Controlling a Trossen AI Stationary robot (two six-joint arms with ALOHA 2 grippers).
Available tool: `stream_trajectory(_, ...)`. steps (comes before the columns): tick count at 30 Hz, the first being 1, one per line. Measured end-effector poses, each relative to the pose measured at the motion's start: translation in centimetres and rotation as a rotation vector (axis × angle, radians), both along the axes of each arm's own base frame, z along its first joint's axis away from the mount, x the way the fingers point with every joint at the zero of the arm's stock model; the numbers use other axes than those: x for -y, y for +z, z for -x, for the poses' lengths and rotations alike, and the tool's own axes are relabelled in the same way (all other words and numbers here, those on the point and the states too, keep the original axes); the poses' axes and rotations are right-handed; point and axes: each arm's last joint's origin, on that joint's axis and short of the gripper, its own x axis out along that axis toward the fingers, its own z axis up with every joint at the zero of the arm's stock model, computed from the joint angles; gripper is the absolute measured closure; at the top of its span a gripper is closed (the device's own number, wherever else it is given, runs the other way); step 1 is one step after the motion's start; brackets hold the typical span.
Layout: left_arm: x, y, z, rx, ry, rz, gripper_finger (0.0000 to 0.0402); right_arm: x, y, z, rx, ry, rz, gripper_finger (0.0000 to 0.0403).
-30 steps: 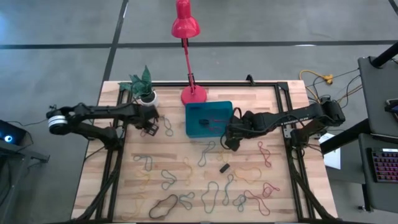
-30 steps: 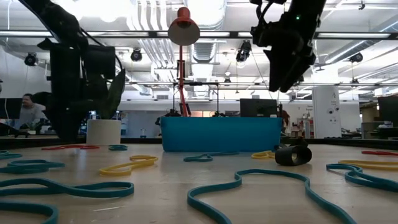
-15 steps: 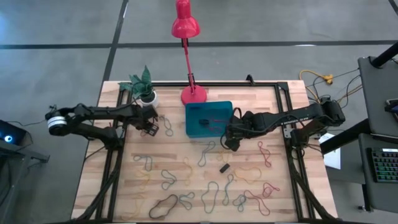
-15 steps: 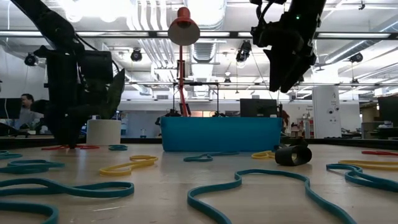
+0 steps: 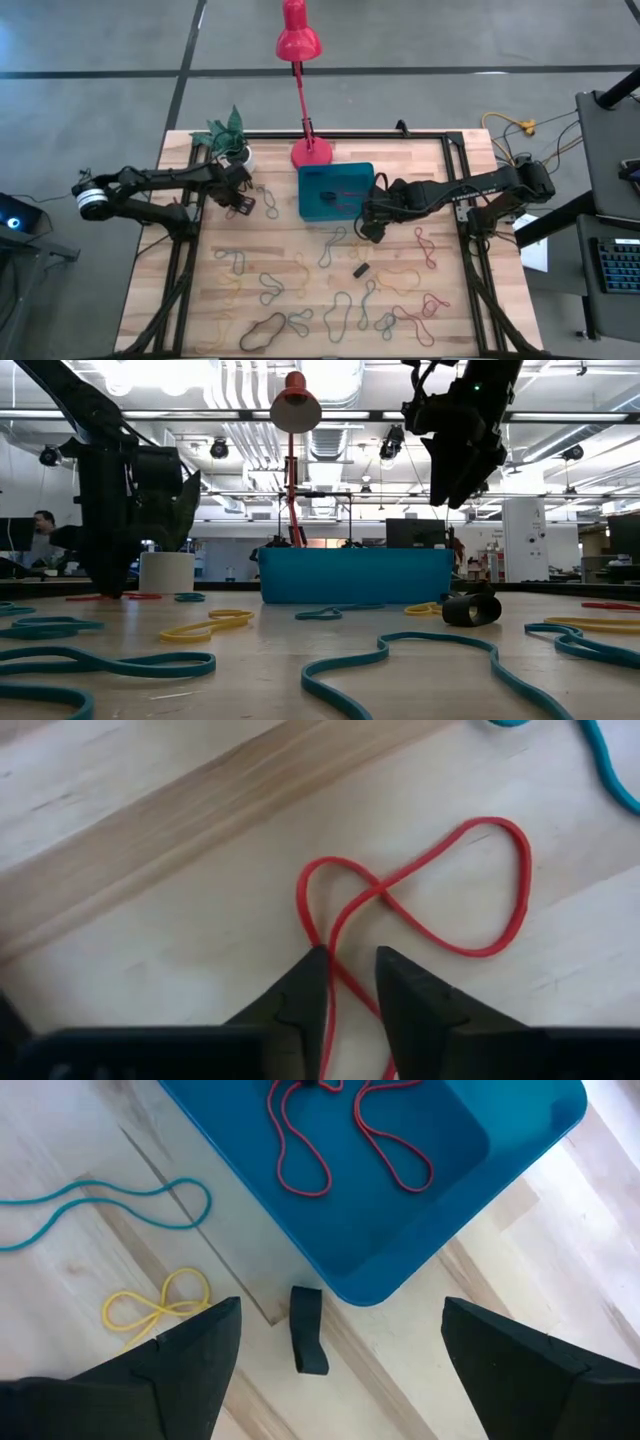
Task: Pick and place rubber bands into bin
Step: Put the red rubber band into the blue bin
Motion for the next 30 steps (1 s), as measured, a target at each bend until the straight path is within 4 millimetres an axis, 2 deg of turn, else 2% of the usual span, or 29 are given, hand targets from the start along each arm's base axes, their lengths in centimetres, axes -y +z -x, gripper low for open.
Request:
stream_trajectory(7, 0.0, 0.0, -0.1, 0.014, -0.04, -0.001, 0.0393, 0.0, 0.0, 0.0, 0.003, 0.0, 0.0, 0.0076)
stream_trajectory(16, -0.1, 0.8, -0.4, 0.069, -0.049, 0.006, 0.0401, 0.0, 0.0, -0.1, 0.006, 0.0, 0.0, 0.0076)
stream_trajectory(21, -0.2, 3.5, -1.1, 0.219, -0.042, -0.015, 0.0401, 0.0, 0.0, -0.1, 0.006, 0.0, 0.0, 0.0076)
stream_trajectory(24, -0.1, 5.8, -1.4, 0.322, -0.043, -0.056, 0.0401, 0.0, 0.0, -0.1, 0.006, 0.0, 0.001, 0.0076)
stream_trajectory(30, 0.7, 9.0, -1.3, 0.461, -0.085, -0.109, 0.0401, 0.0, 0.0, -0.1, 0.006, -0.001, 0.002, 0.0076)
